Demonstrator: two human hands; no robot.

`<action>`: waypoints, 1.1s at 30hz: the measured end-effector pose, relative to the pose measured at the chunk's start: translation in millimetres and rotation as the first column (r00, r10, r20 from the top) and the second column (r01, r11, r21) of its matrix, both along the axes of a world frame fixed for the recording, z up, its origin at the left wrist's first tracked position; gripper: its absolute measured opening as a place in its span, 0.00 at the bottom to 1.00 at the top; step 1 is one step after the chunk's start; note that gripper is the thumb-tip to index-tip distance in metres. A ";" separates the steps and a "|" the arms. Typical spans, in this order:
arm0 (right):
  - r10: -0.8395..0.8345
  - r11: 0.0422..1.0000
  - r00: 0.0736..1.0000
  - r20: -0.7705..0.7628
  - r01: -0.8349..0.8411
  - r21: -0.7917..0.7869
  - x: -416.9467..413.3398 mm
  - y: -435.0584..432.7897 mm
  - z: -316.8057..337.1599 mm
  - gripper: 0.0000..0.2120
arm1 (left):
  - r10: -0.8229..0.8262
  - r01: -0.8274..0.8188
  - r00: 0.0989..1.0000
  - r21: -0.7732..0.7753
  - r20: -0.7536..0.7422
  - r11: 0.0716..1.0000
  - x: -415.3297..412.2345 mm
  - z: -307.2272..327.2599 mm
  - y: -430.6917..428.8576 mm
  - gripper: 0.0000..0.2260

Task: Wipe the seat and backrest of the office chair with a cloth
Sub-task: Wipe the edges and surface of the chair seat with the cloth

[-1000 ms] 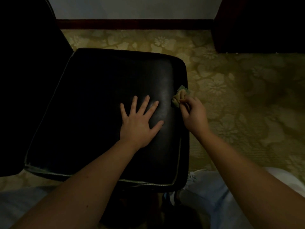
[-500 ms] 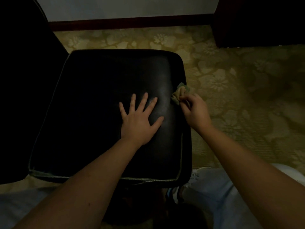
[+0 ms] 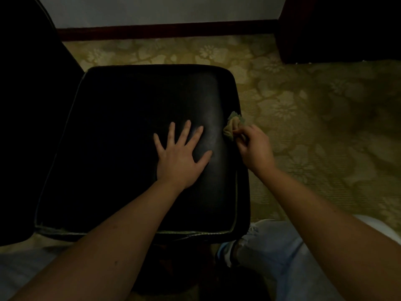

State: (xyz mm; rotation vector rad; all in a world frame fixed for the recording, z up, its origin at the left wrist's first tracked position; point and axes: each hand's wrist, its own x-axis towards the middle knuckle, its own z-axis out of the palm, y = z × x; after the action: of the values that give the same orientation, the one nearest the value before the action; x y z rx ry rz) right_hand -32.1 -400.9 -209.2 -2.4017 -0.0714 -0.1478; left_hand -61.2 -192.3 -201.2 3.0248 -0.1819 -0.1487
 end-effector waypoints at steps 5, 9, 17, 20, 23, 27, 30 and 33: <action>0.058 0.998 0.997 0.041 -0.058 0.011 -21.0 5.5 1.1 0.07 | 0.006 -0.006 1.000 -0.002 -0.013 1.000 1.5 0.7 -0.5 0.32; 0.104 0.995 0.994 0.045 -0.104 0.004 -13.6 0.5 1.8 0.08 | 0.005 -0.005 1.000 -0.005 0.000 1.000 1.7 -1.2 -0.1 0.33; 0.081 0.997 0.996 0.036 -0.081 0.010 1.7 4.7 4.1 0.08 | 0.032 -0.032 0.999 -0.019 0.000 0.999 4.9 -1.9 -4.4 0.33; 0.129 0.991 0.991 0.046 -0.129 0.018 -13.9 2.8 1.1 0.08 | 0.024 -0.024 1.000 -0.015 0.007 1.000 3.9 -2.7 -2.3 0.34; 0.166 0.985 0.984 0.065 -0.168 0.033 -13.9 -1.5 0.7 0.09 | 0.018 -0.018 1.000 -0.010 0.000 1.000 3.1 -2.0 -1.4 0.35; 0.108 0.992 0.992 0.065 -0.112 0.060 7.3 -3.3 2.2 0.08 | 0.030 -0.030 1.000 -0.027 -0.010 0.999 3.8 0.0 -3.7 0.34; 0.069 0.995 0.997 0.037 -0.072 0.065 8.1 0.7 1.8 0.08 | 0.049 -0.049 0.999 -0.027 -0.014 0.998 5.6 -0.2 -6.3 0.33; 0.089 0.992 0.996 0.028 -0.092 0.092 -7.0 0.7 2.4 0.08 | 0.058 -0.059 0.998 -0.039 -0.019 0.997 7.9 0.5 -7.5 0.32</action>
State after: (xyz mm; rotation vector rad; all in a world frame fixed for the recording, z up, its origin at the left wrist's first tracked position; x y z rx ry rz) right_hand -39.1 -400.2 -206.8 -2.2995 -0.1802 -0.1341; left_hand -53.3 -199.8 -200.7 2.9842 -0.0935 -0.1654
